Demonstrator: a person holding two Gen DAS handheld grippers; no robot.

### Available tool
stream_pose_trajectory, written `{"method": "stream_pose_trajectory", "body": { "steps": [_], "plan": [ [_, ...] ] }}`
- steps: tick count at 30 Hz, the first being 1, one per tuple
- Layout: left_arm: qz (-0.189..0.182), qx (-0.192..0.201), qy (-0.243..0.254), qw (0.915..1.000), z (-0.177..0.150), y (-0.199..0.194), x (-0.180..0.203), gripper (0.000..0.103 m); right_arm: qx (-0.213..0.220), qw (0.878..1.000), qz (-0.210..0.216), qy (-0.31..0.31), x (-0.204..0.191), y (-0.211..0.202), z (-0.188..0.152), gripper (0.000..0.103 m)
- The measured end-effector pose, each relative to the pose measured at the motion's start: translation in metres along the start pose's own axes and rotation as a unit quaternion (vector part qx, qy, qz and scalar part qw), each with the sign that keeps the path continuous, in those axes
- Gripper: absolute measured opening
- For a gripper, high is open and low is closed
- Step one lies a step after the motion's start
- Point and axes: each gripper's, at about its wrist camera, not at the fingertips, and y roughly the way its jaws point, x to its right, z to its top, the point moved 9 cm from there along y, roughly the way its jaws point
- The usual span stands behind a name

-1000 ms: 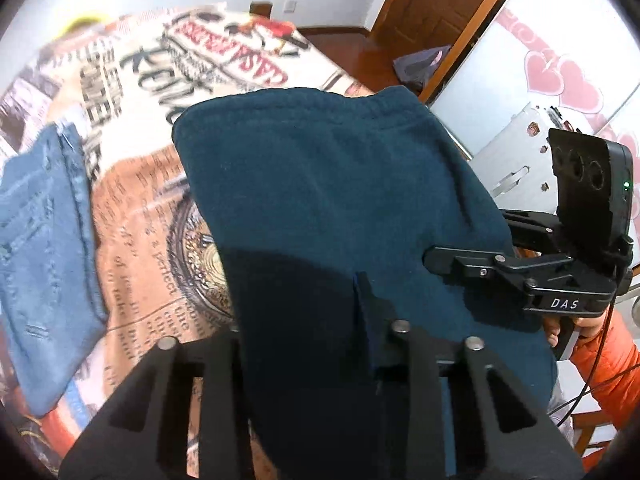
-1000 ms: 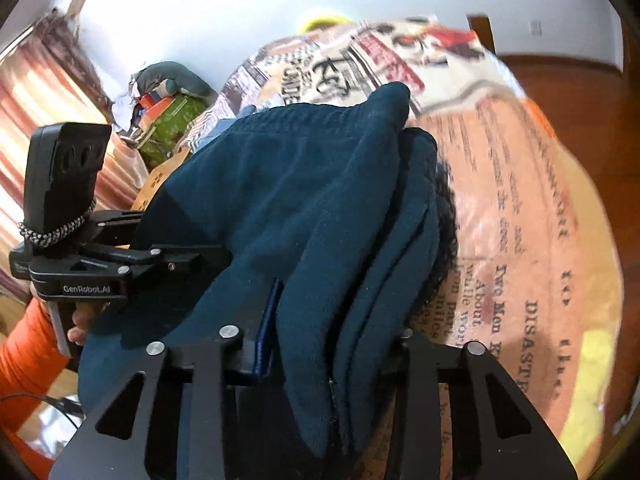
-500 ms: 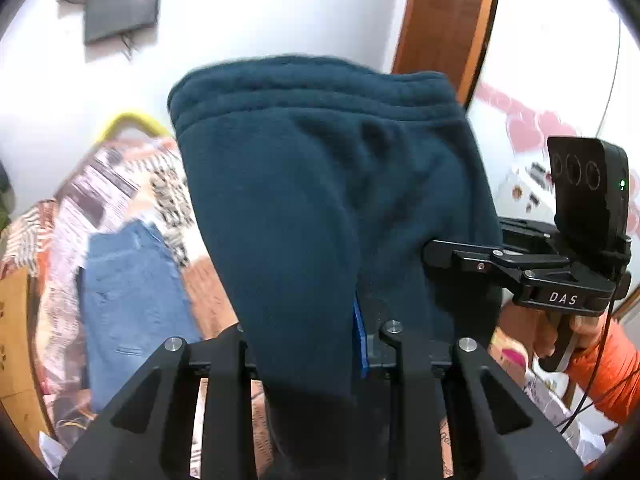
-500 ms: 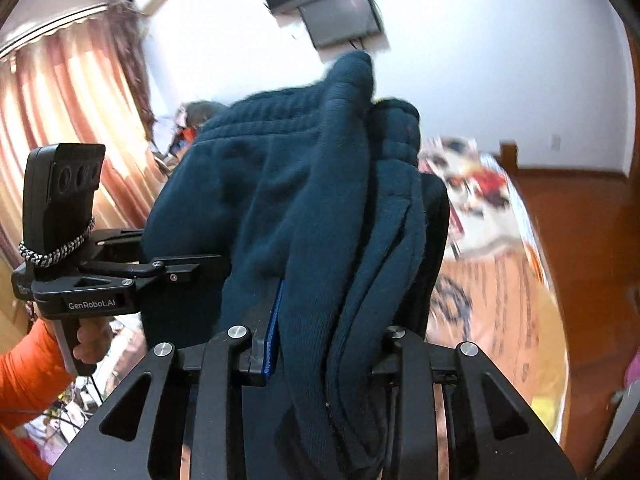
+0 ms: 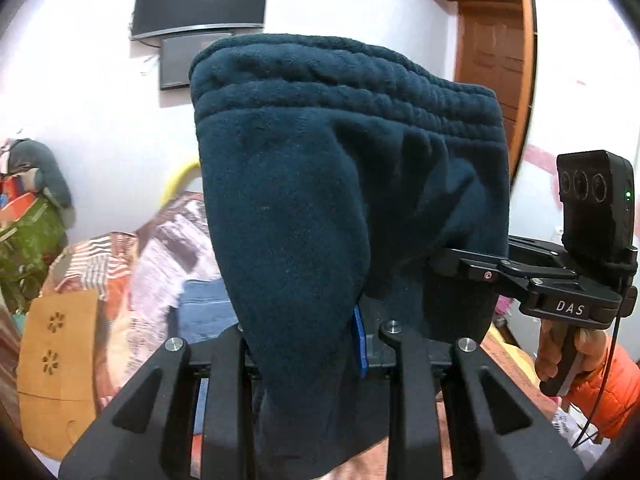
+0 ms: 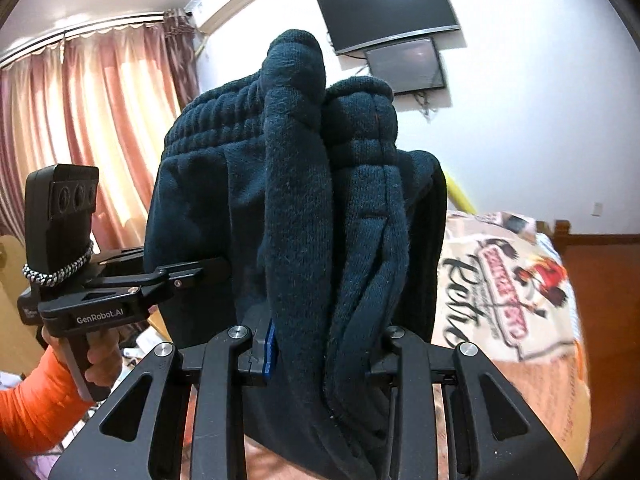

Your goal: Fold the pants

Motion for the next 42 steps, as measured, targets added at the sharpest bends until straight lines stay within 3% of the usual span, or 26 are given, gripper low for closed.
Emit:
{"method": "stream_pose_trajectory", "body": {
  "steps": [10, 19, 28, 31, 33, 36, 40, 42],
  "plan": [
    [0.037, -0.031, -0.043, 0.9979, -0.024, 0.053, -0.086, 0.026, -0.042, 0.999, 0.028, -0.001, -0.009, 0.102, -0.010, 0.027],
    [0.044, -0.085, -0.084, 0.9918, -0.056, 0.168, -0.155, 0.026, -0.083, 0.995, 0.023, 0.040, 0.035, 0.203, -0.038, 0.027],
    [0.046, -0.151, -0.127, 0.9793, -0.096, 0.255, -0.187, 0.027, -0.137, 0.988, -0.019, 0.066, 0.081, 0.266, -0.067, 0.028],
    [0.062, -0.181, -0.135, 0.9722, -0.109, 0.278, -0.196, 0.029, -0.165, 0.983, -0.033, 0.070, 0.093, 0.275, -0.081, 0.030],
    [0.082, -0.192, -0.135, 0.9687, -0.116, 0.282, -0.199, 0.036, -0.183, 0.980, -0.042, 0.073, 0.097, 0.272, -0.087, 0.030],
    [0.074, -0.190, -0.140, 0.9689, -0.121, 0.274, -0.186, 0.046, -0.180, 0.979, -0.052, 0.077, 0.098, 0.253, -0.088, 0.033],
    [0.092, -0.190, -0.119, 0.9701, -0.117, 0.244, -0.193, 0.047, -0.165, 0.981, -0.057, 0.090, 0.104, 0.232, -0.084, 0.039],
    [0.098, -0.183, -0.113, 0.9716, -0.113, 0.207, -0.192, 0.047, -0.158, 0.982, -0.057, 0.092, 0.099, 0.214, -0.078, 0.040]
  ]
}}
